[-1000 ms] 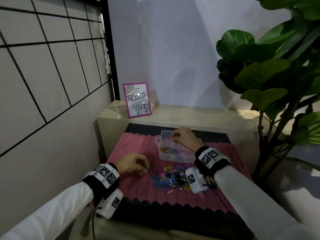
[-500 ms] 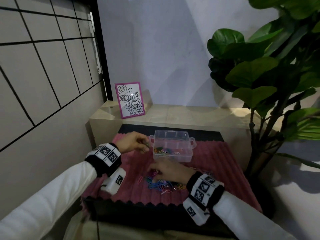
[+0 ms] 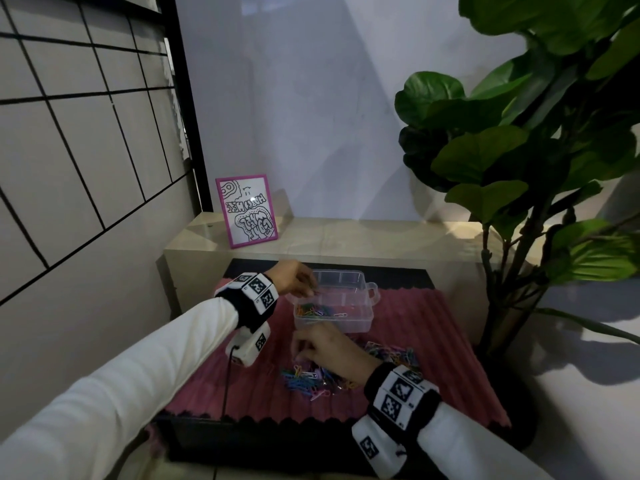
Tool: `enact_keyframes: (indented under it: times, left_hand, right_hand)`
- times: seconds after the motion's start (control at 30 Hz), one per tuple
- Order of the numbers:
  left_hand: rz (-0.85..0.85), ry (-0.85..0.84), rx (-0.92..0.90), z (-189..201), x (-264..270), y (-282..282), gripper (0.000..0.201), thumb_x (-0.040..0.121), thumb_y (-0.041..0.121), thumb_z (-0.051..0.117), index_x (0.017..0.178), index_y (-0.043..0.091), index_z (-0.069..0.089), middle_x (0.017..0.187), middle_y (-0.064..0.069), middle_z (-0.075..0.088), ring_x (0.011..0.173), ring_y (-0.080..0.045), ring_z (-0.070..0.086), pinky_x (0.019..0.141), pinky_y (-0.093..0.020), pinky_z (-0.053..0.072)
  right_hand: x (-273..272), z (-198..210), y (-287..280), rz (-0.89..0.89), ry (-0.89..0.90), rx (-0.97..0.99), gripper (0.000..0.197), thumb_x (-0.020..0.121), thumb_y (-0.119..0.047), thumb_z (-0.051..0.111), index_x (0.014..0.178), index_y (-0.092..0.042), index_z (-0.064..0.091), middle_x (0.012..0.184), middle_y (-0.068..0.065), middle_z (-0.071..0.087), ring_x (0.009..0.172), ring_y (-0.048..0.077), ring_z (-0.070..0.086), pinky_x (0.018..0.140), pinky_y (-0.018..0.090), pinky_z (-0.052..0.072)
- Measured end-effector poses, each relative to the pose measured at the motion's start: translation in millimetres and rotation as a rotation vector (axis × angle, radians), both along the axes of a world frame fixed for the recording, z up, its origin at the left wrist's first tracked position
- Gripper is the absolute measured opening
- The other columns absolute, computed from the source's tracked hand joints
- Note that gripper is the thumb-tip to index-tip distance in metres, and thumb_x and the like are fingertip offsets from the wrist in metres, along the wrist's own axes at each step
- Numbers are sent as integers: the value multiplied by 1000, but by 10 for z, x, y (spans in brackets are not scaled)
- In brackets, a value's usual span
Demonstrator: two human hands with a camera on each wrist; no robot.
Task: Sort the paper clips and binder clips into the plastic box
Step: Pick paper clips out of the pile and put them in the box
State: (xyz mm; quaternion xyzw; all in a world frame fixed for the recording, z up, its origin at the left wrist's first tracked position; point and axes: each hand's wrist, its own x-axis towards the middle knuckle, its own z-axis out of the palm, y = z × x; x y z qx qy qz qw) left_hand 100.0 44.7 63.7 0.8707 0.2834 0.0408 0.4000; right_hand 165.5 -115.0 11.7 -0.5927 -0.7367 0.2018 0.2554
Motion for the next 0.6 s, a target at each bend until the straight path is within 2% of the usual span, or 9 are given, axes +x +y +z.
enact_keyframes:
  times: [0.07, 0.13, 0.2, 0.27, 0.3, 0.37, 0.4, 0.5, 0.6]
  left_hand:
    - [-15, 13, -6, -24, -11, 10, 30, 82, -9, 56, 110, -4, 61, 94, -10, 66, 66, 0, 62, 60, -7, 50]
    - [-14, 1, 0, -45, -38, 28, 32, 83, -11, 51, 112, -2, 62, 101, -13, 67, 73, -2, 61, 62, -8, 51]
    - [-4, -25, 2, -59, -90, 57, 33, 83, -12, 50, 112, 1, 62, 107, -17, 67, 80, -8, 63, 69, -14, 52]
    - [4, -46, -3, -59, -160, 81, 34, 83, -12, 50, 112, 2, 61, 110, -18, 67, 85, -11, 64, 76, -20, 53]
    - [5, -61, -10, -55, -198, 78, 34, 83, -12, 50, 113, 2, 61, 110, -16, 66, 83, -6, 65, 75, -18, 53]
    - [3, -101, -24, -40, -284, 50, 34, 83, -13, 49, 115, -2, 58, 107, -13, 65, 74, 7, 65, 69, -11, 53]
    - [-1, -114, -23, -31, -336, 28, 35, 84, -13, 48, 115, -3, 57, 105, -11, 64, 73, 11, 64, 68, -9, 51]
    - [-59, -73, 37, -22, -535, -67, 32, 84, -9, 50, 112, 3, 61, 99, -5, 67, 75, 14, 62, 70, -5, 47]
    - [-86, 55, 104, -85, -795, -178, 24, 83, 3, 60, 106, 7, 64, 90, 4, 65, 67, 18, 56, 64, 1, 41]
  right_hand:
    - [56, 18, -12, -85, 113, -8, 3, 80, -1, 64, 80, -3, 66, 84, 12, 70, 68, 7, 61, 67, 15, 48]
    - [134, 38, -17, -159, 241, -32, 3, 80, -3, 66, 82, -2, 67, 84, 13, 71, 63, -3, 59, 65, 8, 45]
    - [236, 47, -8, -218, 373, -40, 4, 78, -2, 68, 82, -2, 67, 78, 8, 69, 60, -6, 59, 64, 9, 48]
    - [329, 56, -3, -264, 496, -51, 10, 77, -1, 69, 77, -10, 67, 72, 1, 66, 61, -4, 61, 63, 13, 51]
    - [362, 59, -4, -280, 561, -63, 13, 77, 1, 69, 75, -12, 66, 71, 1, 66, 62, 1, 63, 62, 15, 53]
    - [401, 93, -7, -300, 669, -89, 10, 78, 4, 67, 78, -6, 65, 72, 6, 66, 64, 12, 64, 62, 20, 56]
    - [413, 117, -12, -302, 707, -89, 8, 78, 5, 66, 80, -3, 64, 73, 8, 66, 64, 13, 64, 62, 21, 56]
    - [441, 165, -6, -301, 804, -92, 10, 77, 9, 65, 79, -1, 63, 71, 6, 65, 60, 7, 64, 60, 17, 54]
    - [432, 176, 13, -284, 797, -132, 13, 76, 9, 65, 77, -3, 63, 73, 7, 65, 60, 5, 64, 61, 16, 55]
